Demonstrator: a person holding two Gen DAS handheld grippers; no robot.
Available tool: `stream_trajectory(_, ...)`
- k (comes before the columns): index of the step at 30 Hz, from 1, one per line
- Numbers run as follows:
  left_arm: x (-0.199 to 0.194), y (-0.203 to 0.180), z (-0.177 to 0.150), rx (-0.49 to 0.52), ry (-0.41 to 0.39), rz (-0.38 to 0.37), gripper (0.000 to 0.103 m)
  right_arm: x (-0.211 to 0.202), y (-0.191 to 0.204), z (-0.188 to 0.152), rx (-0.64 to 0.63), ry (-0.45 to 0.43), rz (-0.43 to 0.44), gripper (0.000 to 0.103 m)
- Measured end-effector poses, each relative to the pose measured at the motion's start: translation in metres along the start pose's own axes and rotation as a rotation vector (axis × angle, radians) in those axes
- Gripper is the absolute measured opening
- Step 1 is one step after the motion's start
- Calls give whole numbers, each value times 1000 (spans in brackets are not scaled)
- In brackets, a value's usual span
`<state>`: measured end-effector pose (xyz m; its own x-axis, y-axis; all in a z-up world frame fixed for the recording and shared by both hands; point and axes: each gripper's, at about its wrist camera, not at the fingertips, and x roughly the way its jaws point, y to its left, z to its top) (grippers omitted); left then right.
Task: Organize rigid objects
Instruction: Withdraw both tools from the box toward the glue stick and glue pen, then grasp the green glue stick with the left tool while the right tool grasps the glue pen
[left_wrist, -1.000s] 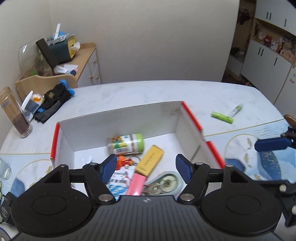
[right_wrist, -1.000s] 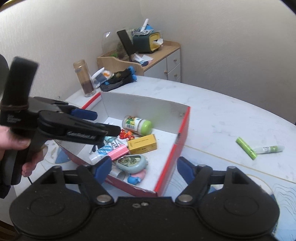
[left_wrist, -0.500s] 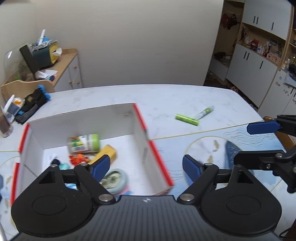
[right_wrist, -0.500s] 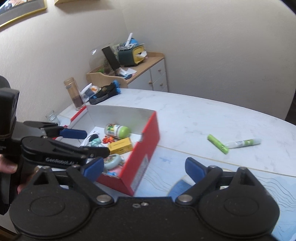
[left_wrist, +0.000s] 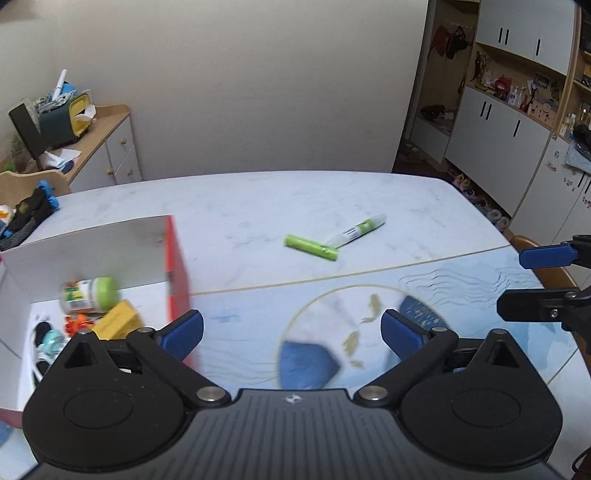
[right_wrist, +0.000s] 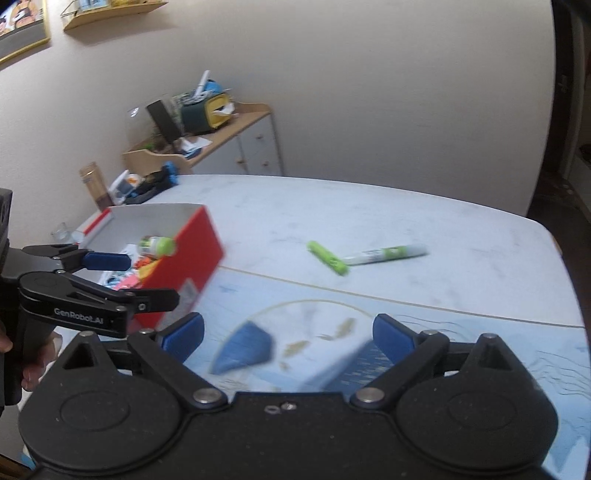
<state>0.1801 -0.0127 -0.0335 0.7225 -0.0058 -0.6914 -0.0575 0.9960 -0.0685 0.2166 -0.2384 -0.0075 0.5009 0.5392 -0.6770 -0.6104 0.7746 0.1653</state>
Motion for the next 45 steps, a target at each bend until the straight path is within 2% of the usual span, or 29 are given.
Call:
stream_trajectory(7, 26, -39, 12, 33, 9, -6, 103, -7, -54, 3, 28, 17, -57, 98)
stream_trajectory(10, 41, -51, 20, 89, 21, -6, 103, -1, -71, 9, 45, 42, -81, 98)
stream_trajectory(13, 58, -61, 28, 160, 20, 27, 103, 11, -84, 16, 64, 62, -96, 98)
stream_trajectory(18, 97, -56, 41, 212, 32, 27, 103, 45, -96, 32, 88, 99, -146, 98)
stream_trajectory(24, 145, -45, 52, 240, 73, -12, 103, 96, -106, 59, 130, 113, -212, 95)
stream_trajectory(28, 173, -39, 59, 263, 82, -27, 103, 132, -115, 76, 201, 153, -220, 95)
stream_trajectory(32, 198, -32, 66, 256, 93, -55, 103, 167, -115, 87, 205, 186, -251, 95)
stream_trajectory(36, 217, -29, 71, 250, 116, -86, 103, 195, -121, 93, 248, 188, -287, 94)
stream_trajectory(41, 239, -25, 72, 239, 138, -85, 103, 234, -130, 91, 313, 259, -308, 92)
stream_trajectory(45, 249, -23, 74, 225, 141, -100, 103, 254, -135, 87, 385, 284, -306, 89)
